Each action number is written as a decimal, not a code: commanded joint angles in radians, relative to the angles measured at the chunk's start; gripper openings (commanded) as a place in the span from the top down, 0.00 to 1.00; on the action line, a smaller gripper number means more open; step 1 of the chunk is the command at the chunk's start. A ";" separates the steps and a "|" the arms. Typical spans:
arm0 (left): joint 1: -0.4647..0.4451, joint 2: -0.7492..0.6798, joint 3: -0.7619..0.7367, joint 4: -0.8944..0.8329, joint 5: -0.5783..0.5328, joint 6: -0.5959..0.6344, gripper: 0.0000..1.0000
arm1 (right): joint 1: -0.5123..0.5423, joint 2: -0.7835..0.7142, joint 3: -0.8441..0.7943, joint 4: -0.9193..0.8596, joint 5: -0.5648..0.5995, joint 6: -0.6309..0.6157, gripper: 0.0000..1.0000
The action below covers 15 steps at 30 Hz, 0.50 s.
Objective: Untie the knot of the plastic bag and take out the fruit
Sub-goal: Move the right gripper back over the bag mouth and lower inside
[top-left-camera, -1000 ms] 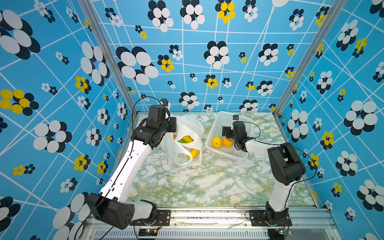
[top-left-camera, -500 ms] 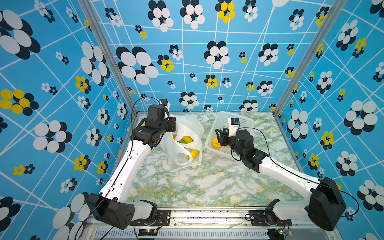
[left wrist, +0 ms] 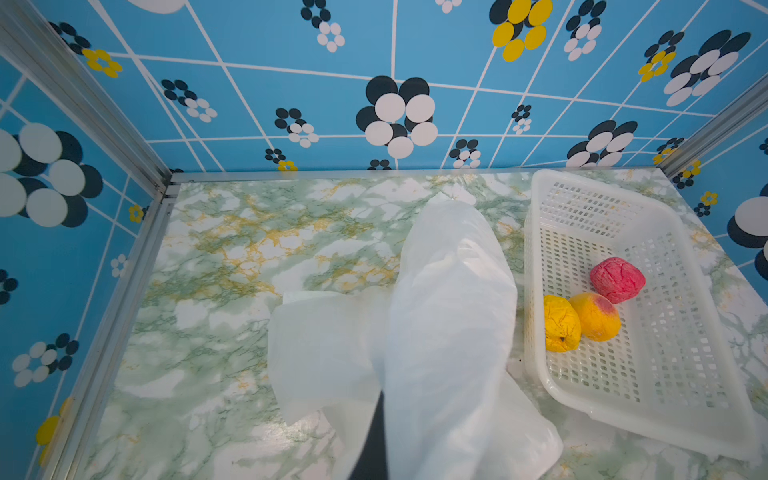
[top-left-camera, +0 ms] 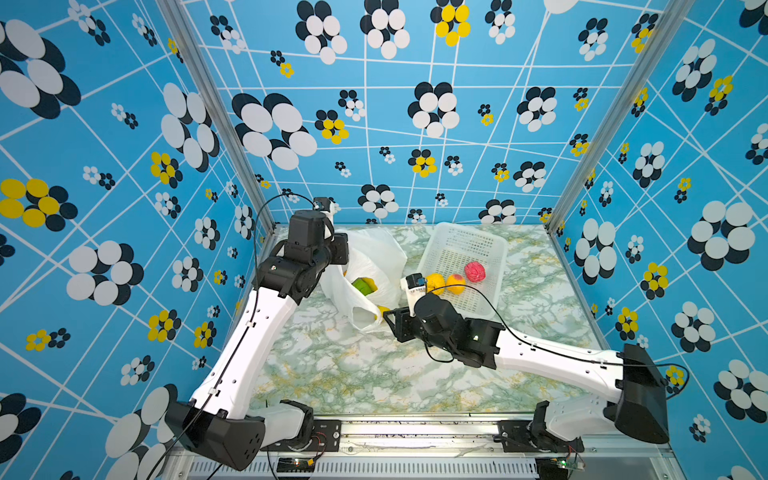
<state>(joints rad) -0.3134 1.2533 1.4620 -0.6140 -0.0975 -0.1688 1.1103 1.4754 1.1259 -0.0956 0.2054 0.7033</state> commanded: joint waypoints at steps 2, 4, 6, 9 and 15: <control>-0.137 -0.059 -0.014 0.051 -0.188 0.136 1.00 | -0.005 0.135 0.088 -0.129 0.019 0.027 0.70; -0.194 -0.079 -0.038 0.072 -0.247 0.172 1.00 | -0.011 0.189 0.095 -0.071 0.063 -0.040 0.69; -0.204 -0.078 -0.038 0.068 -0.282 0.171 1.00 | -0.020 0.250 0.098 0.005 0.077 -0.096 0.70; -0.193 -0.041 -0.019 0.042 -0.304 0.168 1.00 | -0.030 0.324 0.117 0.065 0.068 -0.161 0.72; -0.087 0.081 0.070 -0.067 -0.151 0.091 1.00 | -0.046 0.340 0.116 0.051 0.021 -0.160 0.68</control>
<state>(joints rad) -0.4522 1.2938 1.4796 -0.6189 -0.3115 -0.0418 1.0687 1.8416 1.2346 -0.0853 0.2329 0.5735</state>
